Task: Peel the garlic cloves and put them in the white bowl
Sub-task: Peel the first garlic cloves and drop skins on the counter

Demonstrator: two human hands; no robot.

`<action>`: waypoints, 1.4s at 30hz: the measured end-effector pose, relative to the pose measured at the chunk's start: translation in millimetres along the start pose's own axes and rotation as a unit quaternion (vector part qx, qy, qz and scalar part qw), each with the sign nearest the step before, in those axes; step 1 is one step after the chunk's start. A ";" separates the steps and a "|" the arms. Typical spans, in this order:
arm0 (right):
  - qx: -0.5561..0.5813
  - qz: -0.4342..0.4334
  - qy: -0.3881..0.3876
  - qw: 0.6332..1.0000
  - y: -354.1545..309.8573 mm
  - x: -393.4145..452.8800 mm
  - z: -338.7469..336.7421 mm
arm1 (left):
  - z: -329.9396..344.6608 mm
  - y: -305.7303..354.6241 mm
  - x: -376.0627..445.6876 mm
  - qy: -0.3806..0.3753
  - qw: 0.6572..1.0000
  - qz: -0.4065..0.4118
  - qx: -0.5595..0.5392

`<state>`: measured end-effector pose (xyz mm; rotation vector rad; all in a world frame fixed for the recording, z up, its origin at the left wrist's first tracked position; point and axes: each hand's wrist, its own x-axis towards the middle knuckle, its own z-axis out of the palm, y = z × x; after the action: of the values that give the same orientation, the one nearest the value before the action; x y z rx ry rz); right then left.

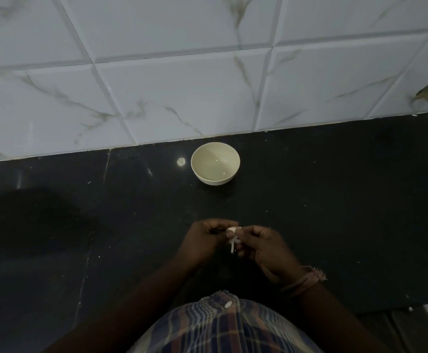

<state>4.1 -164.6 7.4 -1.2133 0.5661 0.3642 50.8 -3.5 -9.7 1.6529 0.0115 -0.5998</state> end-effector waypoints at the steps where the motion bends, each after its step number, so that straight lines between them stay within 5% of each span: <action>1: 0.006 0.000 -0.004 1.000 1.7 -0.4 -1.1 | 1.3 -1.0 -1.5 -0.002 1.000 -0.009 -0.020; 8: 0.081 -0.007 0.014 0.997 21.5 0.5 0.0 | 11.3 -16.3 -11.4 0.026 0.984 -0.074 -0.162; 12: 0.127 -0.017 0.115 0.985 33.7 5.6 -8.7 | 18.2 -22.7 -14.6 0.054 0.972 -0.093 -0.208; 18: -0.089 -0.071 0.238 0.965 43.1 9.9 -43.4 | 22.1 -27.9 -21.1 0.080 0.961 -0.119 -0.237; 25: -0.208 -0.093 0.254 0.940 47.0 23.5 -51.4 | 25.8 -24.1 -25.9 0.089 0.958 -0.140 -0.235; 34: -0.186 -0.118 0.281 0.934 55.0 7.4 -54.5 | 27.2 -28.7 -30.2 0.075 0.960 -0.156 -0.221; 42: -0.225 -0.180 0.126 0.949 59.6 -16.5 -8.4 | 32.6 -15.2 -40.4 0.053 0.965 -0.116 -0.230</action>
<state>-43.8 -153.0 -30.9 -1.7888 0.4776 0.0201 -1.4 -17.7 -9.6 1.2348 0.3997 -0.6279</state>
